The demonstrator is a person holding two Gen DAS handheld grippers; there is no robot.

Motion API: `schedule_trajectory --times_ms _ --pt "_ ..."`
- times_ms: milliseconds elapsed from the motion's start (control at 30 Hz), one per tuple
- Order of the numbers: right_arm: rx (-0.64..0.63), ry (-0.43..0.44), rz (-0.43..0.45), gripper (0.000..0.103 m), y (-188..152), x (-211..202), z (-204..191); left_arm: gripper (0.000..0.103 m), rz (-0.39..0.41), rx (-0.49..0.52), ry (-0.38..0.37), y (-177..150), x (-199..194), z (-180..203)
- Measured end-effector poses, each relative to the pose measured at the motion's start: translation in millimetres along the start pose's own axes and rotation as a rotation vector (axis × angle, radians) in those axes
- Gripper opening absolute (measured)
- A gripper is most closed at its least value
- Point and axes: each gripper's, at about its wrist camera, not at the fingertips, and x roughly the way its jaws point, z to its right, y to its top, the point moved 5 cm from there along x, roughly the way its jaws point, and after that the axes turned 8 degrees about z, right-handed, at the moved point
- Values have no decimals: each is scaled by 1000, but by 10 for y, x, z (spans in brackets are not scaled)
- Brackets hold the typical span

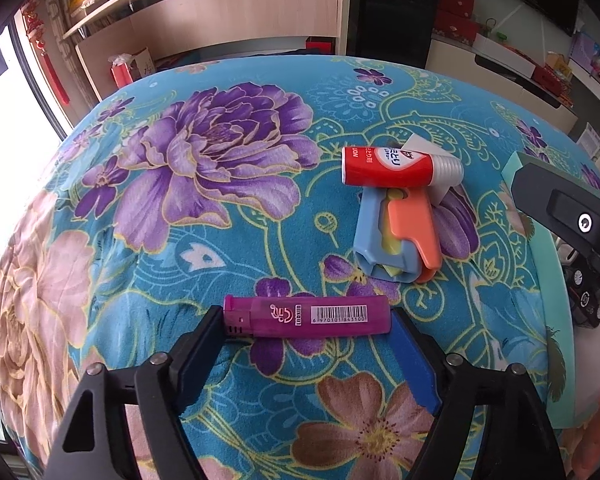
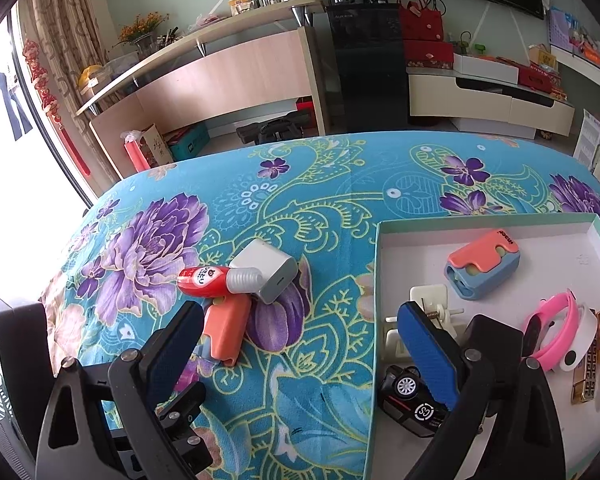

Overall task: Organize rigid objects
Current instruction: 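Grasp the purple lighter with the left tool while the right tool grasps the red bottle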

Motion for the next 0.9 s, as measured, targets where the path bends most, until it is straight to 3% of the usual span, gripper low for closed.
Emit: schedule_trajectory --times_ms 167,333,533,900 --pt "1 -3 1 97 -3 9 3 83 9 -4 -2 17 -22 -23" --pt "-10 1 6 97 6 33 -41 83 48 -34 55 74 -85 -204" --pt "-81 18 24 97 -14 85 -239 83 101 -125 142 155 -200 -609" --pt "-177 -16 -24 97 -138 359 -539 83 174 -231 180 242 -291 -1018"
